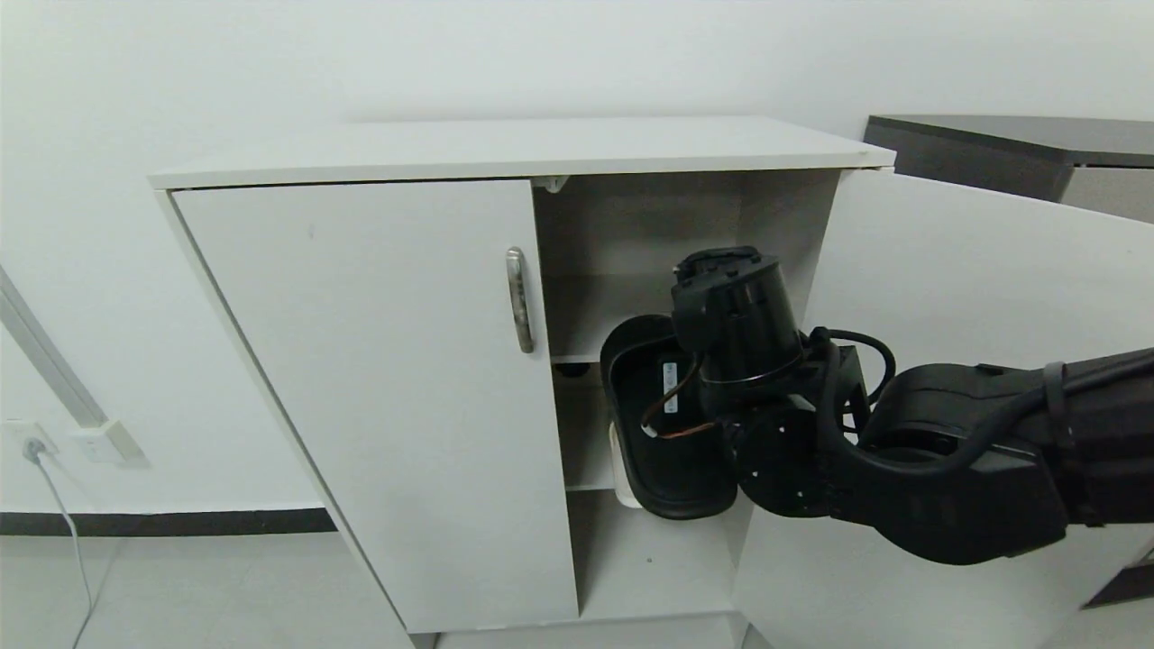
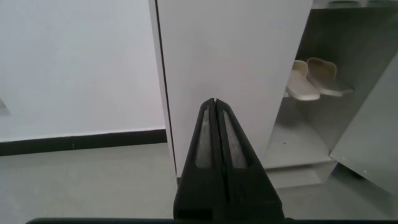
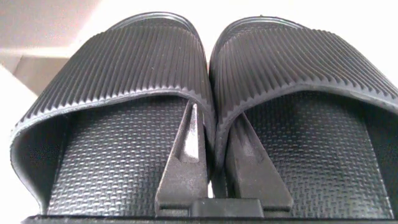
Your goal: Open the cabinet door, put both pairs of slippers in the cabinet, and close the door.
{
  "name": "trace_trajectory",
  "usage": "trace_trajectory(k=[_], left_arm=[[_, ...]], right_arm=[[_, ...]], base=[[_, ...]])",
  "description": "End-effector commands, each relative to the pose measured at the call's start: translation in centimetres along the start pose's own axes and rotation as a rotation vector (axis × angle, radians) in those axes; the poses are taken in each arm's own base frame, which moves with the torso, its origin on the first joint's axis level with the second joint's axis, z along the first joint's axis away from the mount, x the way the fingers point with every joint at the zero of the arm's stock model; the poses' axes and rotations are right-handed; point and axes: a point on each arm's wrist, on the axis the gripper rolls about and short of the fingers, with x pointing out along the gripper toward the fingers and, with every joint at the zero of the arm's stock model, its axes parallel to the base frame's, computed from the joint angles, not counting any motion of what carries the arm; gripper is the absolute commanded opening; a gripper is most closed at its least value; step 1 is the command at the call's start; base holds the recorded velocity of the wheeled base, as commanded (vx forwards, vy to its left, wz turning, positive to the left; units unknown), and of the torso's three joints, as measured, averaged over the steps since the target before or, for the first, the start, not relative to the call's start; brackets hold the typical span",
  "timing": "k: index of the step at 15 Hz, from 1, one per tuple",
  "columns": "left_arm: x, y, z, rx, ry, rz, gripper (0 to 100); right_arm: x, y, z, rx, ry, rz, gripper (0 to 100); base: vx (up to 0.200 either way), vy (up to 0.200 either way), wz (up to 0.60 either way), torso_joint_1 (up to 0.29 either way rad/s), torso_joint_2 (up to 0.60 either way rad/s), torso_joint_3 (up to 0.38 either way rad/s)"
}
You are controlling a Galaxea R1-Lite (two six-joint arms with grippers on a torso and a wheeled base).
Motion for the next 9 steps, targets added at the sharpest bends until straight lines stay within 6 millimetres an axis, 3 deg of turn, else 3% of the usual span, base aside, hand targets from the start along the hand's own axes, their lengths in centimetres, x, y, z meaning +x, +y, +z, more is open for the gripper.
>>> trace_trajectory(k=[1,3,9], left_arm=[[0.0,0.0,0.0,0.000,-0.001,0.001,0],[0.0,0.0,0.0,-0.002,-0.001,0.001,0],[0.0,0.0,0.0,-0.002,-0.001,0.001,0]], right_arm=[[0.0,0.1,-0.1,-0.002,0.002,0.001,0],[0.3,0.2,-0.4,-0.006,0.009,-0.001,0],[2.1,0.6,-1.4,-0.006,0.018,-0.003,0]], base=[[0.200,0.000,0.00,-0.002,0.01,0.007],[0.200,0.000,0.00,0.002,0.00,0.007],[0.000,0.000,0.00,0.000,0.00,0.000]])
